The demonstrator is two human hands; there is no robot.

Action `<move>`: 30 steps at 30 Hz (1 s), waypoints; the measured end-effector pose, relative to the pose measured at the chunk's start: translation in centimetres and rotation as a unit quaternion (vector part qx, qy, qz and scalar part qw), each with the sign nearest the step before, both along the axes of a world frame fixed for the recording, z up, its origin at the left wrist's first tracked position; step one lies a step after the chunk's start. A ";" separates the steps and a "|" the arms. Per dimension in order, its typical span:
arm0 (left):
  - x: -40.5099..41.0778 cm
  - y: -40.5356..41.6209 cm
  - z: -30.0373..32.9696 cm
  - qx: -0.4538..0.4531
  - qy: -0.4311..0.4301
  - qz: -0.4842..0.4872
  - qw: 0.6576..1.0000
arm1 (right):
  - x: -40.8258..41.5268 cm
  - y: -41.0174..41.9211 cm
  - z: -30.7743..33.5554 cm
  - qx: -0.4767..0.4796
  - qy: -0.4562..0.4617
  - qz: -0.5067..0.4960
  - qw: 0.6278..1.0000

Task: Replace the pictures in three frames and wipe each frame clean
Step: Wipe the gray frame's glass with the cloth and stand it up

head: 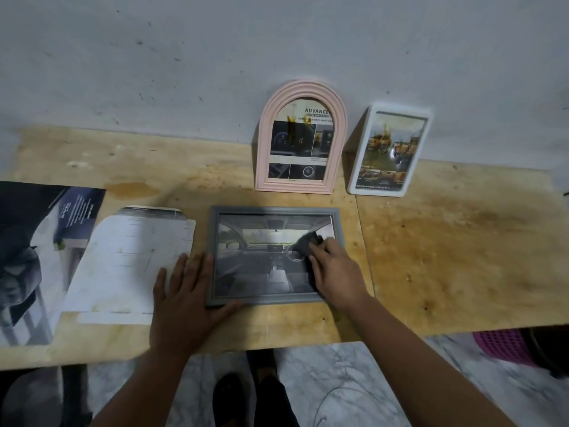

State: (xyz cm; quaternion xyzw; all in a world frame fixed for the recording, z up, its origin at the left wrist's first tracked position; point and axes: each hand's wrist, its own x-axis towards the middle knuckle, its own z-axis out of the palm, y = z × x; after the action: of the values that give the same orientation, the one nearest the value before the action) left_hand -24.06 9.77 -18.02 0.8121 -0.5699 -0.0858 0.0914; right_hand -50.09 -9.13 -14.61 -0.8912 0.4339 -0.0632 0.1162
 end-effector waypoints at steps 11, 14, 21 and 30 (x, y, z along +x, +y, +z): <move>-0.1 0.0 0.2 0.000 0.013 0.005 1.000 | -0.7 -3.0 3.4 0.083 -0.080 0.006 0.993; 0.0 0.1 0.1 0.002 0.012 0.003 1.000 | 0.0 -5.2 2.3 -0.009 0.011 -0.040 0.999; 0.0 0.1 0.1 -0.001 0.017 0.005 1.000 | -0.2 3.3 0.6 0.006 0.029 -0.069 0.997; 0.1 0.0 0.2 0.007 0.022 0.005 1.000 | 4.2 -0.1 4.2 0.109 -0.085 0.017 0.990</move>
State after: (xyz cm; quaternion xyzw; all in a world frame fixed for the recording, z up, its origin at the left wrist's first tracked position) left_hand -24.00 9.82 -17.86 0.8133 -0.5633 -0.1073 0.0989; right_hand -45.92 -9.24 -10.39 -0.8719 0.4113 -0.0894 0.2503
